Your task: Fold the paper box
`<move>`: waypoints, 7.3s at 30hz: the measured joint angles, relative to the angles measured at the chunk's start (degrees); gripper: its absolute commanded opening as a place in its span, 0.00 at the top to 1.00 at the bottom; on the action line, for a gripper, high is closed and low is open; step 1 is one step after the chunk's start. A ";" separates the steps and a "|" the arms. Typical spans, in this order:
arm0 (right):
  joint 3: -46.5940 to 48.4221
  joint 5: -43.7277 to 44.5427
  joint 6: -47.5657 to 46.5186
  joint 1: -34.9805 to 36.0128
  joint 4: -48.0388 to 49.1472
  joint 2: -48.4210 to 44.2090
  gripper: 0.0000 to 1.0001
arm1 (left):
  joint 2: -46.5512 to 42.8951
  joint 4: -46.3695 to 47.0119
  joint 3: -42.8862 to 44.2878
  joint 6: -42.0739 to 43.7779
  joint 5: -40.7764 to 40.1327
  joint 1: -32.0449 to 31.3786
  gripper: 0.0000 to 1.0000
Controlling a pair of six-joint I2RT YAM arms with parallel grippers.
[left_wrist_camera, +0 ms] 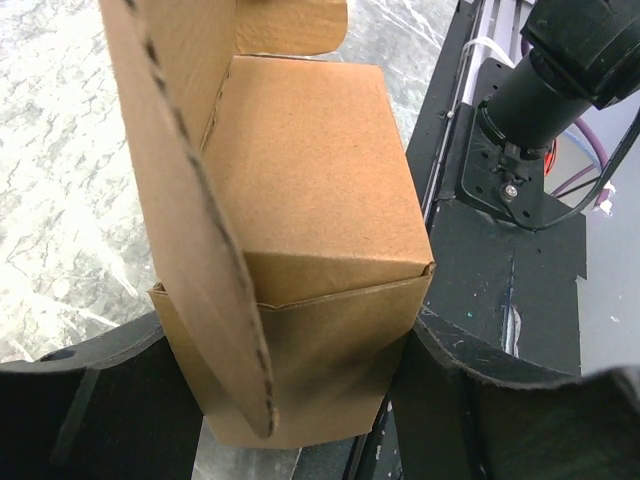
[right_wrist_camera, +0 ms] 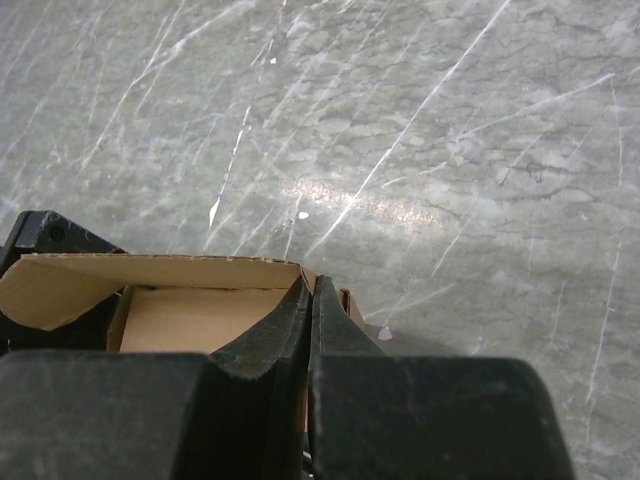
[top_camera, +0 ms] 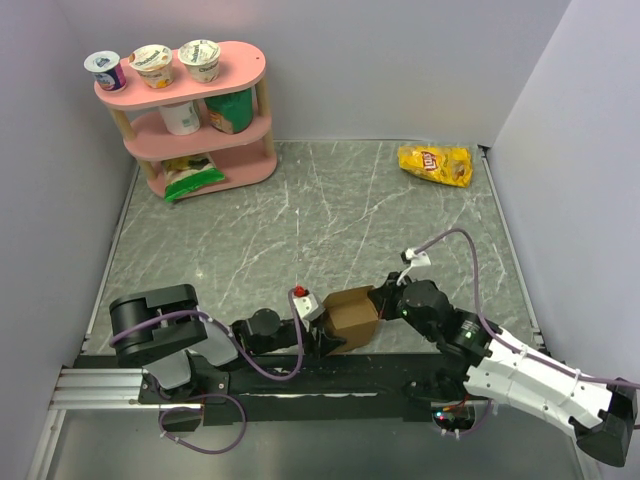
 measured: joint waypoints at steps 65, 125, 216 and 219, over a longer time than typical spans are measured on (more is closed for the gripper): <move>-2.45 14.64 12.09 13.42 -1.42 4.87 0.74 | -0.20 3.96 -3.67 -20.57 9.66 7.45 0.66; 4.42 6.03 22.16 15.30 5.09 9.53 0.41 | -4.94 -25.44 11.69 -1.84 -27.45 -10.49 0.60; 13.11 -5.25 6.64 11.76 -8.35 9.77 1.00 | -8.31 -30.91 11.85 4.33 -6.60 -8.68 0.54; 13.14 -5.44 6.64 11.76 -7.89 10.29 1.00 | -8.22 -30.86 11.82 3.65 -5.55 -8.07 0.55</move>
